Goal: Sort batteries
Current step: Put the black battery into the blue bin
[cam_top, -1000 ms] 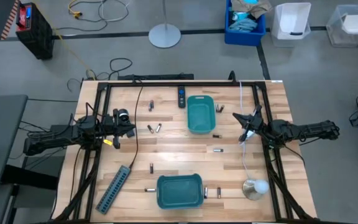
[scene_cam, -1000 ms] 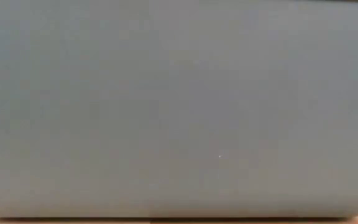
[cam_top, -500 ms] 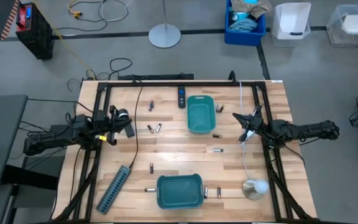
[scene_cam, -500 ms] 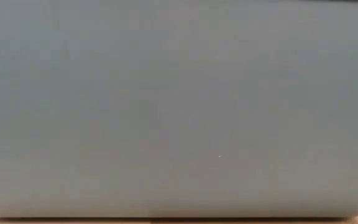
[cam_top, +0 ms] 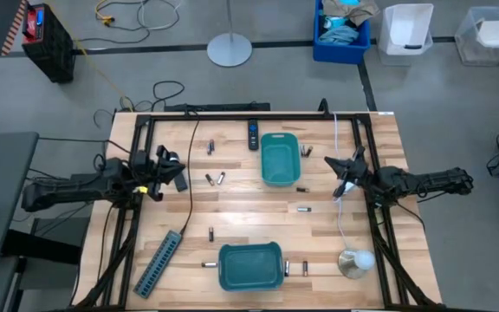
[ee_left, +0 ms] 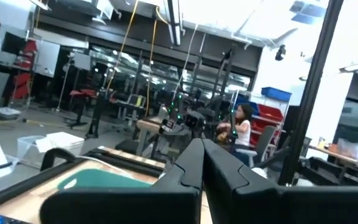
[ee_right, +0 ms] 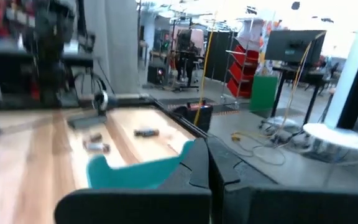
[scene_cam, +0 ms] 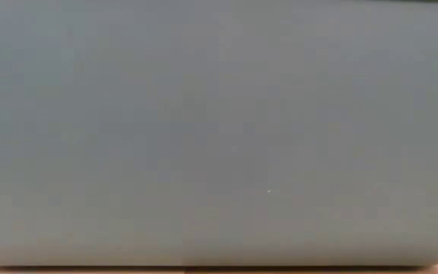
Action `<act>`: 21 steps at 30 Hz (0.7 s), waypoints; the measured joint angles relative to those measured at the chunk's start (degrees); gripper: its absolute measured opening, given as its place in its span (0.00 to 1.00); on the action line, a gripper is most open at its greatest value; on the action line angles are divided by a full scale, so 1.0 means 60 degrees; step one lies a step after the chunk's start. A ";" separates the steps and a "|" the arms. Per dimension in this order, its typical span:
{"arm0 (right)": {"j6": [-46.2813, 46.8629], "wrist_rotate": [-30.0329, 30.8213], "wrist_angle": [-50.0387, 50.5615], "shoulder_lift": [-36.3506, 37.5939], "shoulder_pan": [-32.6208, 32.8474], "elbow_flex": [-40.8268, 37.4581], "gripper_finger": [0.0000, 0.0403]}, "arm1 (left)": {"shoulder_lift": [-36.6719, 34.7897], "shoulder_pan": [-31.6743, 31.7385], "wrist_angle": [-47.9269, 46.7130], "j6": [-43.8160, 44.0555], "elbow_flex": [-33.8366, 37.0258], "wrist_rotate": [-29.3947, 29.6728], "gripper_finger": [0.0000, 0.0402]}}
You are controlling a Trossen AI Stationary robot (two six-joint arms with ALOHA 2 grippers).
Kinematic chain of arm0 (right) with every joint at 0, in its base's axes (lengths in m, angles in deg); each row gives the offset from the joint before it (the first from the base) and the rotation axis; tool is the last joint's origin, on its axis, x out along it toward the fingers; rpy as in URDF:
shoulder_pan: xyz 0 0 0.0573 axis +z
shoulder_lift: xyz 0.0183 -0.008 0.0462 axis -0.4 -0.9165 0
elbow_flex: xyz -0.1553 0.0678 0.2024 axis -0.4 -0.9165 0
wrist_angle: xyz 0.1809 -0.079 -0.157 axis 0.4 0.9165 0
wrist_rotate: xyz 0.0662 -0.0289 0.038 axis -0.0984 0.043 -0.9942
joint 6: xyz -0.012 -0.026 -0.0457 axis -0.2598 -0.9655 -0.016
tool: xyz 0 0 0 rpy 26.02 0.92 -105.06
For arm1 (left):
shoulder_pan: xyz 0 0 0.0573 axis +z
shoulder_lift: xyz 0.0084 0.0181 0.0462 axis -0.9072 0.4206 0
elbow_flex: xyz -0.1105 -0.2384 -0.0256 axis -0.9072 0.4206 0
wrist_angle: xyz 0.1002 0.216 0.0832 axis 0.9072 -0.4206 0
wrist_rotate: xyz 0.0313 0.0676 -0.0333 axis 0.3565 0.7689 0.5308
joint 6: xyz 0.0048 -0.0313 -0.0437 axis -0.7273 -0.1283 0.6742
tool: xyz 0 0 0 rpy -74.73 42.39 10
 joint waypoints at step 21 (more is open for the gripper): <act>0.0889 -0.0101 -0.3014 -0.0003 -0.1549 0.0982 0.00 | 0.6822 0.0004 -0.1160 -0.2611 -0.2770 0.0583 0.01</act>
